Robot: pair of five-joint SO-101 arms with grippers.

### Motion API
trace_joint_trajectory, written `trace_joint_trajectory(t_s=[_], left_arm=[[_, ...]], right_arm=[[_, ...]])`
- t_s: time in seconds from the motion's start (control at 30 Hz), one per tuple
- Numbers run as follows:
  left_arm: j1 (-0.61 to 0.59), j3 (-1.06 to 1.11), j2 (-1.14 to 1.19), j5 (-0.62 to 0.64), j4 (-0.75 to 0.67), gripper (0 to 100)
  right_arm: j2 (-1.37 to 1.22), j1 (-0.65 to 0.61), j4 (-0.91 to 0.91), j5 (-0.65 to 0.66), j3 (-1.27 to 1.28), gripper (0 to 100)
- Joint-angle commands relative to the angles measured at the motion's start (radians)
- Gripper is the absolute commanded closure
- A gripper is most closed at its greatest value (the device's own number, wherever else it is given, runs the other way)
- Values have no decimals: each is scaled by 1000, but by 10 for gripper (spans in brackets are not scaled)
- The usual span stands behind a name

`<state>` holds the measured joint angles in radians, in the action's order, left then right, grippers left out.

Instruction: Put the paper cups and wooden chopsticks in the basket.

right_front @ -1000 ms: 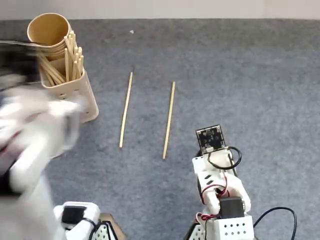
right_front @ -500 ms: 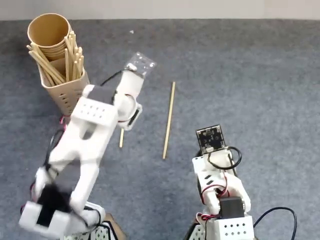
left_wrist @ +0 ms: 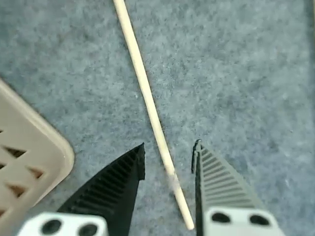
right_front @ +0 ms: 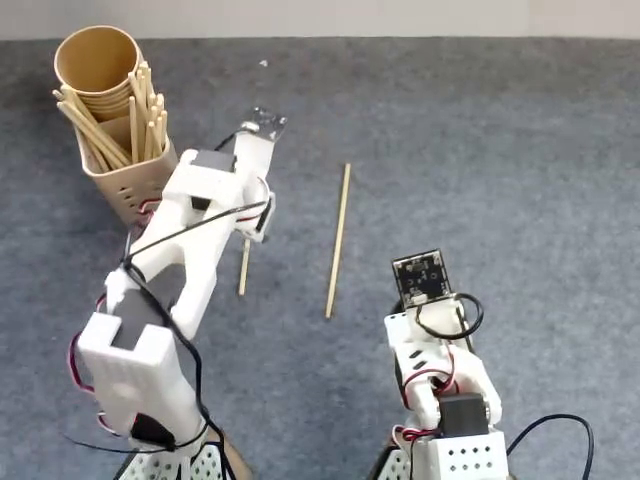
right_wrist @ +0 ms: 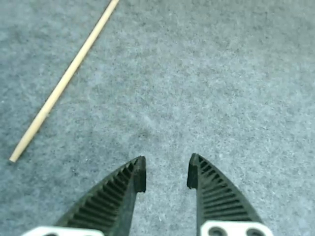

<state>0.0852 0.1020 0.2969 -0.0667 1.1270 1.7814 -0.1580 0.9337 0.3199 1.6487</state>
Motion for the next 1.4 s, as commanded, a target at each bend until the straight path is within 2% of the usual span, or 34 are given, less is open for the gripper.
trace_joint_trajectory(t_s=[0.0, 0.17, 0.43, 0.53, 0.73, 0.93, 1.1, 1.17, 1.27, 1.37], left_arm=[[-15, -41, 21, 11, -23, 815], [-16, -53, 79, 44, -48, 818], [-45, -145, 186, 44, -37, 957], [-42, -196, 209, 43, 34, 993], [1, -332, 147, 38, 186, 997], [143, -526, -74, 37, 384, 997], [243, -700, -292, -35, 499, 996], [225, -763, -369, -66, 500, 996], [127, -823, -456, -114, 457, 996], [-24, -825, -509, -152, 311, 996]], right_arm=[[10, -8, -21, 25, 65, 850], [10, -8, -21, 25, 65, 850], [10, -8, -21, 25, 65, 850], [10, -8, -21, 25, 65, 850], [10, -8, -21, 25, 65, 850], [10, -8, -22, 25, 65, 850], [10, -8, -22, 25, 65, 850], [10, -8, -22, 25, 65, 850], [10, -8, -22, 25, 65, 850], [10, -8, -22, 25, 65, 850]])
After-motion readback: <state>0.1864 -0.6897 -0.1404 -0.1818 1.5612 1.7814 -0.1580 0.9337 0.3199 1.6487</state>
